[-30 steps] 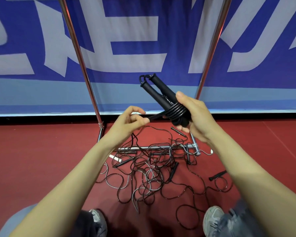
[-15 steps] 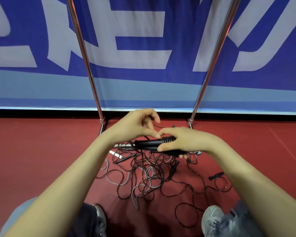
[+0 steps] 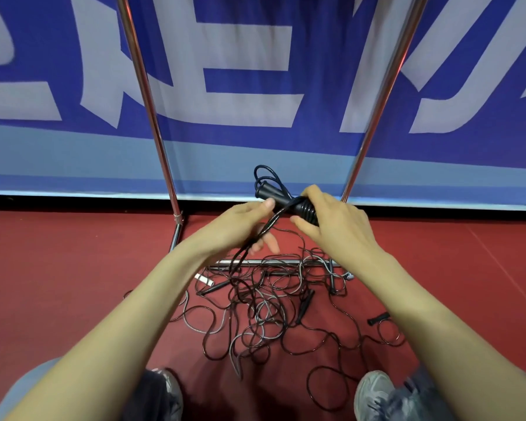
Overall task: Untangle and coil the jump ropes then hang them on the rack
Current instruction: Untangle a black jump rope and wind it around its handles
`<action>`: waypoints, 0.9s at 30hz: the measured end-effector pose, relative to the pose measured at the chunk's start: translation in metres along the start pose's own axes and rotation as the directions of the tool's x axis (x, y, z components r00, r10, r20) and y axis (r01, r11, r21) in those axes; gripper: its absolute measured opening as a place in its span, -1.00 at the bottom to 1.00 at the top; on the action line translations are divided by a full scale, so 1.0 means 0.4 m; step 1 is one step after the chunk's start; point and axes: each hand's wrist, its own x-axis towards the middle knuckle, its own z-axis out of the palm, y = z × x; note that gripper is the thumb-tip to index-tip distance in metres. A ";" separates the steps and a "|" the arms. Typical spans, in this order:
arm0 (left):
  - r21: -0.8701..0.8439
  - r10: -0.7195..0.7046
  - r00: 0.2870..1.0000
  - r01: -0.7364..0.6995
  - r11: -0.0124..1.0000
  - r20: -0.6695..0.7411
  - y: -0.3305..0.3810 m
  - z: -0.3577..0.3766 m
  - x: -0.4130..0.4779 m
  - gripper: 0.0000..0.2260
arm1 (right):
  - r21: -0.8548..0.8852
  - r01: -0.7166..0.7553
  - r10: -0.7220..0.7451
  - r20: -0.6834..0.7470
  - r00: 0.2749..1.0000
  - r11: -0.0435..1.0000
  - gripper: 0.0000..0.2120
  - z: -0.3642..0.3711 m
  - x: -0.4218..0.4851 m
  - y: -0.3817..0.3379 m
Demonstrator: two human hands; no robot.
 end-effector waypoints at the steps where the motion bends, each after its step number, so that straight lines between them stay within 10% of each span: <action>1: 0.001 -0.006 1.000 0.006 1.000 -0.002 -0.006 -0.007 0.003 -0.70 | 0.014 0.007 -0.007 -0.010 1.000 1.000 -0.63 0.001 -0.002 -0.003; 7: -0.235 0.149 0.969 -0.193 0.953 -0.196 -0.012 -0.009 0.012 -0.97 | 0.084 -0.041 0.044 -0.044 0.998 0.996 -0.64 -0.004 0.003 0.003; 11: -0.054 0.385 0.851 -0.431 0.901 -0.357 0.001 0.014 -0.003 -0.84 | 0.113 -0.068 0.070 -0.015 0.997 0.991 -0.64 -0.003 0.012 0.006; 16: -0.157 0.277 0.921 -0.327 0.932 -0.272 0.004 0.037 -0.001 -0.82 | 0.248 -0.062 0.072 -0.030 0.997 0.967 -0.66 -0.018 0.026 0.017; 27: -0.301 0.077 0.958 -0.162 0.940 -0.276 -0.018 0.019 0.014 -0.68 | 0.871 -0.218 0.053 0.217 0.975 0.440 -0.80 -0.032 0.011 0.000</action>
